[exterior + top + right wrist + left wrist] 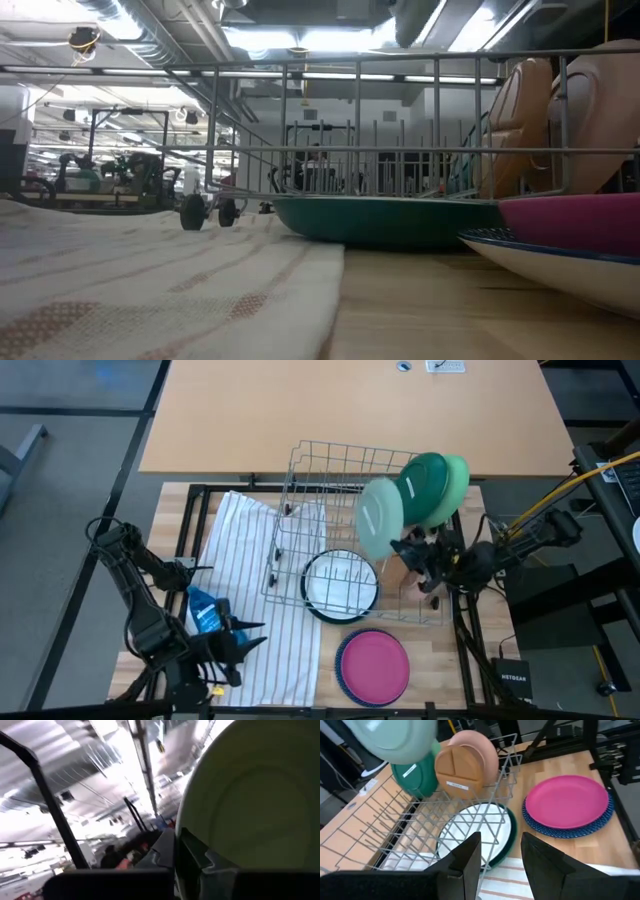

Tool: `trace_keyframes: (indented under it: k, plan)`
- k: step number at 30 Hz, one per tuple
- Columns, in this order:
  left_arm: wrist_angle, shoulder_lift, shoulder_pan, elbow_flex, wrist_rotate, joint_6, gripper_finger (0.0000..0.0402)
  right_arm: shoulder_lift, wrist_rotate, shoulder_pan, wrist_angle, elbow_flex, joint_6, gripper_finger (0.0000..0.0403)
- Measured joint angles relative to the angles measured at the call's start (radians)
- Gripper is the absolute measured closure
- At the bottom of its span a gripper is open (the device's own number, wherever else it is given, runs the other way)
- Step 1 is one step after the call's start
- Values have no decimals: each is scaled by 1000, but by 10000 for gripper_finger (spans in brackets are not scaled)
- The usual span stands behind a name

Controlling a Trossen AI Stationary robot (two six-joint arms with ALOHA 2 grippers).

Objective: Sort dishes
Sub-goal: Put the light green plate in the dish rack

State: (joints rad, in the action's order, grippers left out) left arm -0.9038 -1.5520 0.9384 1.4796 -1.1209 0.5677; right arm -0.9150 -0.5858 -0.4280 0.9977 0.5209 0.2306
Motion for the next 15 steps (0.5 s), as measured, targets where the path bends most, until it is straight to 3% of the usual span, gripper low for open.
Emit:
trace_keyframes:
  k: [11, 15]
  plan:
    - [-7, 0, -6, 0, 0, 9, 273, -55, -534, -308, -103, 0, 39, 392]
    - [-6, 0, -12, 0, 0, 5, 273, -149, -583, -325, -96, 0, 135, 393]
